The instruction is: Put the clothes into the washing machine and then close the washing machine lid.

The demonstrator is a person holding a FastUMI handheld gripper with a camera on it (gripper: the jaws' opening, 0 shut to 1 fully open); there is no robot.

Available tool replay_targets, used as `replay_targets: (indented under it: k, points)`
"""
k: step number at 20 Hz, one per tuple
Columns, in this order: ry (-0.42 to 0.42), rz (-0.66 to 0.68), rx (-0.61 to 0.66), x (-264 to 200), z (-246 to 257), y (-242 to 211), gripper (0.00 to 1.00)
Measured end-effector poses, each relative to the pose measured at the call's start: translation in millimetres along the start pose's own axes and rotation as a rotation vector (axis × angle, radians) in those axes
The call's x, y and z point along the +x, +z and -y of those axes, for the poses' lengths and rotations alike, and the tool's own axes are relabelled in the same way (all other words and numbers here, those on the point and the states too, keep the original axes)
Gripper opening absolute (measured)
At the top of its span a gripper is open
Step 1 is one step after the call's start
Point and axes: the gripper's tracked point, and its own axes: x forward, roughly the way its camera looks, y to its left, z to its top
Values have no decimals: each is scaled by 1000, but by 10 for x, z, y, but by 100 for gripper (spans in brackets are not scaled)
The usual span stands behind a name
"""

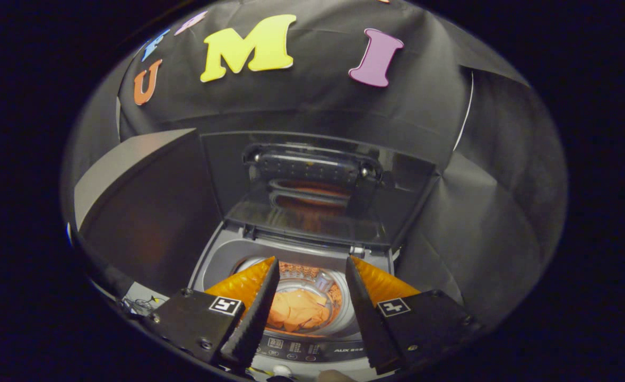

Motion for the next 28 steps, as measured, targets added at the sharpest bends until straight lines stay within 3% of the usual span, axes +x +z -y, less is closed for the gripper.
replay_targets:
  k: [16, 28]
  points:
    - [-19, 108, 77, 190, -27, 1137, 79]
    - [-31, 105, 105, 796, -153, 1796, 79]
